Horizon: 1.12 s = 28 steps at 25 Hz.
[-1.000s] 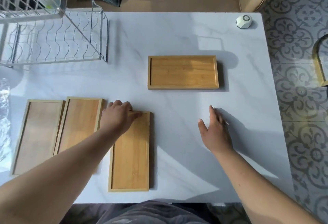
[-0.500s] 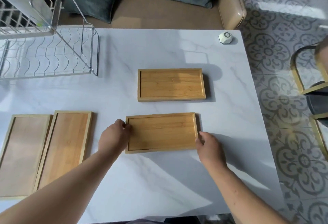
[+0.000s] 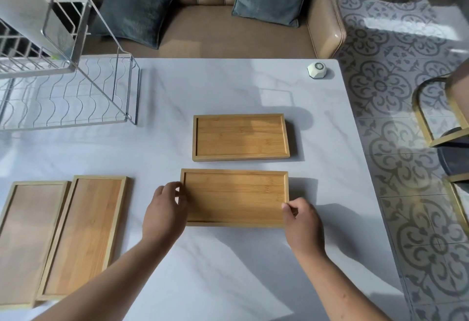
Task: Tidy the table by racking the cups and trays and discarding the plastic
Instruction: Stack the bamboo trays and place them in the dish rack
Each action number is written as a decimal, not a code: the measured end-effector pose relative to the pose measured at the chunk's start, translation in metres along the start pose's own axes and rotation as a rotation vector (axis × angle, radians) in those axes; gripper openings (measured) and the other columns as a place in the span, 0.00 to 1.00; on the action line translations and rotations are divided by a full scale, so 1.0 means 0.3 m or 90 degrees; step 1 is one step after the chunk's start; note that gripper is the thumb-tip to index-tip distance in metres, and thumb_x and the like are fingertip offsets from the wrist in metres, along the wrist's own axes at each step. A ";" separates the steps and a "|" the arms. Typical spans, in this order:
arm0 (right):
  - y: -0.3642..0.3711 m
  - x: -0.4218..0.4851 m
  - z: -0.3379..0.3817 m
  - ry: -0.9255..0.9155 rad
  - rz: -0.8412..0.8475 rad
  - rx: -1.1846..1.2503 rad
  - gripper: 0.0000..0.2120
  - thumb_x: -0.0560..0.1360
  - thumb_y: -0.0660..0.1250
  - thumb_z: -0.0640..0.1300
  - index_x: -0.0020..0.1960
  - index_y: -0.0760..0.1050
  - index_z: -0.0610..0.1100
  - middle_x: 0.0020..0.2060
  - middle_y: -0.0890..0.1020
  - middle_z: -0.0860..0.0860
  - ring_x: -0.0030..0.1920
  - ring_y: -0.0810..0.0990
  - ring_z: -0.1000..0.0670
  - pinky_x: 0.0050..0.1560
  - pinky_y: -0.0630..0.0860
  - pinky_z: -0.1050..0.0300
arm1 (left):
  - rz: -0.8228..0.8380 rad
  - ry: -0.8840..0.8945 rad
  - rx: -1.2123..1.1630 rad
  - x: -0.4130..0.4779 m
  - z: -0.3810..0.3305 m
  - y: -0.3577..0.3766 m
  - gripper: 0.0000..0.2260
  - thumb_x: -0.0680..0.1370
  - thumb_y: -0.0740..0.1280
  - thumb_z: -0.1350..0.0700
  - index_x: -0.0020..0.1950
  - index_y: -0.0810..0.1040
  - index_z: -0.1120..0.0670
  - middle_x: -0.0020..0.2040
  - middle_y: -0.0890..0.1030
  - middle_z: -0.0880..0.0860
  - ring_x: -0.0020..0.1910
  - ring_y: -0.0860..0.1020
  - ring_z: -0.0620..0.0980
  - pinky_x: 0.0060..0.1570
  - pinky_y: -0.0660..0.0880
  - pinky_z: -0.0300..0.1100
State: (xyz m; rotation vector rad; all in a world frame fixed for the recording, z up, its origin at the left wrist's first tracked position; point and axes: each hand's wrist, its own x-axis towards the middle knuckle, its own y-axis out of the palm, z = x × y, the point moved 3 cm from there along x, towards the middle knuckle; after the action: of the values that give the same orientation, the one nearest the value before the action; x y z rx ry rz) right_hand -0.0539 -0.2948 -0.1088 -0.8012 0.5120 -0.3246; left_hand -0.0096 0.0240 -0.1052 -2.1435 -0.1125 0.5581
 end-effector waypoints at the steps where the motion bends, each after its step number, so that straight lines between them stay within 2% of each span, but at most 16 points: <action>1: -0.017 0.019 0.019 -0.012 -0.018 0.013 0.07 0.79 0.69 0.44 0.44 0.77 0.42 0.39 0.82 0.49 0.43 0.80 0.44 0.42 0.75 0.51 | -0.003 0.005 -0.020 0.018 -0.028 -0.010 0.15 0.81 0.62 0.52 0.67 0.76 0.45 0.60 0.79 0.49 0.49 0.79 0.50 0.45 0.72 0.46; 4: -0.060 0.125 0.092 -0.033 -0.053 0.034 0.05 0.79 0.69 0.42 0.51 0.80 0.42 0.44 0.85 0.46 0.46 0.82 0.41 0.46 0.78 0.49 | 0.002 0.025 -0.063 0.118 -0.141 -0.039 0.16 0.81 0.63 0.50 0.69 0.75 0.41 0.56 0.81 0.48 0.49 0.78 0.49 0.45 0.70 0.45; 7: -0.090 0.270 0.165 -0.011 -0.039 0.027 0.10 0.80 0.66 0.45 0.59 0.81 0.45 0.52 0.86 0.48 0.51 0.83 0.43 0.50 0.78 0.52 | -0.011 0.023 -0.060 0.254 -0.249 -0.068 0.19 0.80 0.63 0.54 0.70 0.76 0.42 0.58 0.84 0.51 0.49 0.77 0.51 0.45 0.69 0.45; 11: -0.093 0.431 0.258 -0.022 -0.047 0.005 0.07 0.80 0.66 0.46 0.54 0.81 0.46 0.48 0.86 0.50 0.45 0.81 0.46 0.43 0.72 0.56 | -0.025 0.009 -0.022 0.384 -0.331 -0.074 0.19 0.81 0.62 0.54 0.71 0.77 0.45 0.61 0.83 0.54 0.56 0.80 0.58 0.50 0.74 0.48; 14: -0.070 0.511 0.296 -0.022 -0.039 -0.030 0.05 0.80 0.66 0.47 0.51 0.80 0.47 0.44 0.86 0.50 0.42 0.81 0.45 0.41 0.70 0.56 | -0.033 -0.007 -0.018 0.432 -0.339 -0.056 0.18 0.82 0.61 0.52 0.71 0.78 0.46 0.63 0.79 0.54 0.55 0.80 0.58 0.52 0.76 0.48; 18: -0.041 0.561 0.310 -0.027 -0.012 -0.076 0.06 0.81 0.65 0.46 0.52 0.80 0.47 0.46 0.85 0.49 0.46 0.82 0.43 0.43 0.75 0.54 | -0.012 -0.031 -0.003 0.460 -0.314 -0.017 0.18 0.82 0.61 0.52 0.71 0.78 0.48 0.63 0.80 0.54 0.55 0.80 0.58 0.51 0.74 0.47; 21: -0.024 0.571 0.305 -0.033 0.001 -0.089 0.05 0.81 0.65 0.46 0.51 0.78 0.47 0.47 0.85 0.48 0.47 0.81 0.42 0.45 0.78 0.51 | -0.001 -0.034 -0.021 0.470 -0.296 -0.003 0.18 0.81 0.62 0.52 0.71 0.77 0.47 0.61 0.81 0.52 0.52 0.79 0.54 0.48 0.75 0.47; 22: -0.020 0.573 0.304 -0.031 0.005 -0.087 0.05 0.81 0.64 0.47 0.52 0.78 0.47 0.49 0.84 0.47 0.49 0.81 0.42 0.46 0.79 0.50 | -0.002 -0.032 -0.030 0.475 -0.290 0.002 0.18 0.81 0.62 0.51 0.71 0.77 0.48 0.62 0.80 0.52 0.53 0.78 0.54 0.49 0.75 0.47; 24: -0.011 0.574 0.305 -0.017 0.020 -0.062 0.10 0.82 0.62 0.47 0.61 0.77 0.47 0.57 0.83 0.46 0.56 0.80 0.42 0.53 0.79 0.48 | 0.001 -0.048 -0.050 0.477 -0.283 0.014 0.19 0.82 0.62 0.50 0.73 0.75 0.51 0.68 0.78 0.54 0.61 0.78 0.54 0.57 0.77 0.50; 25: -0.002 0.573 0.307 0.001 0.035 -0.038 0.15 0.83 0.61 0.48 0.66 0.76 0.46 0.62 0.82 0.46 0.61 0.79 0.41 0.56 0.78 0.49 | 0.014 -0.060 -0.067 0.473 -0.284 0.025 0.19 0.82 0.62 0.49 0.72 0.76 0.52 0.69 0.77 0.55 0.64 0.78 0.55 0.59 0.76 0.52; 26: 0.011 0.571 0.310 0.023 0.053 -0.011 0.17 0.83 0.59 0.48 0.70 0.74 0.45 0.64 0.81 0.45 0.63 0.79 0.41 0.57 0.76 0.51 | 0.031 -0.065 -0.101 0.467 -0.287 0.041 0.15 0.83 0.61 0.48 0.66 0.78 0.51 0.67 0.80 0.55 0.63 0.78 0.56 0.56 0.76 0.52; 27: 0.026 0.569 0.314 0.041 0.067 0.015 0.17 0.84 0.58 0.48 0.69 0.75 0.44 0.61 0.83 0.45 0.60 0.80 0.40 0.54 0.75 0.52 | 0.049 -0.074 -0.155 0.456 -0.290 0.059 0.10 0.83 0.61 0.49 0.58 0.80 0.49 0.61 0.83 0.53 0.58 0.80 0.56 0.50 0.76 0.51; 28: 0.042 0.566 0.315 0.054 0.075 0.042 0.15 0.84 0.57 0.48 0.64 0.77 0.43 0.53 0.84 0.46 0.53 0.81 0.40 0.50 0.75 0.51 | 0.064 -0.087 -0.214 0.442 -0.293 0.076 0.08 0.83 0.60 0.49 0.53 0.79 0.47 0.55 0.83 0.49 0.55 0.80 0.54 0.47 0.74 0.49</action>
State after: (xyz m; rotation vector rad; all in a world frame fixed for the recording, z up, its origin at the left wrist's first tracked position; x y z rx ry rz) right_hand 0.1402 -0.3083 -0.1157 -0.6928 0.6223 -0.2654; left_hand 0.1440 -0.0186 -0.1254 -2.4442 -0.1863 0.7907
